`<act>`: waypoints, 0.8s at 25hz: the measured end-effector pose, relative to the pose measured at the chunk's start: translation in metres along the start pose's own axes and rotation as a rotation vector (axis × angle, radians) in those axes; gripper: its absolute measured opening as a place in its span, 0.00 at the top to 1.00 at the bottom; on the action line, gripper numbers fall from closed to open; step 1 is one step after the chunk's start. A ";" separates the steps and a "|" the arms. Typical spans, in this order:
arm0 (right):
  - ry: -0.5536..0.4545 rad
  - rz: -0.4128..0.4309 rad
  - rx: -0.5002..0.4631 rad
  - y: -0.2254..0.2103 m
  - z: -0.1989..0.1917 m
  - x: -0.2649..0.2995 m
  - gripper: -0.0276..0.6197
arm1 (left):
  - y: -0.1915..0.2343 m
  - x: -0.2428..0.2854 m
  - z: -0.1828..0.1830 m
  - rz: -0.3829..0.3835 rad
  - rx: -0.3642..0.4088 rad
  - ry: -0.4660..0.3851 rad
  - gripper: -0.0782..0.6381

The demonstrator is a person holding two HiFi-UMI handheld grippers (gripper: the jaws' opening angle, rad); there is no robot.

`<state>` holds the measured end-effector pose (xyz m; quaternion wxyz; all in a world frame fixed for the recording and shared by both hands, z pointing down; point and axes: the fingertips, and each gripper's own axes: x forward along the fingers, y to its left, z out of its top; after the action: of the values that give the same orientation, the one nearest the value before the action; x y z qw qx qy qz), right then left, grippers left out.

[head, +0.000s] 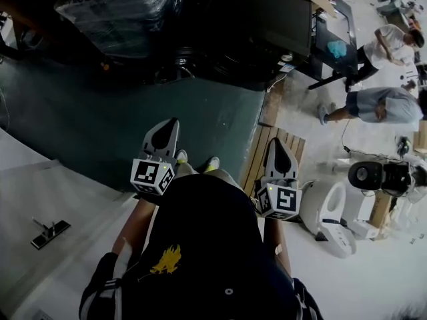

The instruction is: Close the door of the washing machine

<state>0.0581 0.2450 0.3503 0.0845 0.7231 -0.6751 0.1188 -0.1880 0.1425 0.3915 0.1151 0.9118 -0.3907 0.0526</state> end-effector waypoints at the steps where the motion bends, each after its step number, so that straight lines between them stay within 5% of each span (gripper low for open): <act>1: -0.001 0.011 0.008 0.000 0.000 0.000 0.92 | -0.001 -0.001 0.000 0.004 0.010 0.004 0.86; 20: 0.026 0.178 0.095 -0.007 -0.035 0.023 0.92 | 0.006 -0.021 -0.007 0.173 0.088 0.094 0.86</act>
<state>0.0645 0.2333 0.3907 0.0482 0.6617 -0.7293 0.1670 -0.2073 0.1549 0.3952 0.0879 0.8753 -0.4596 0.1220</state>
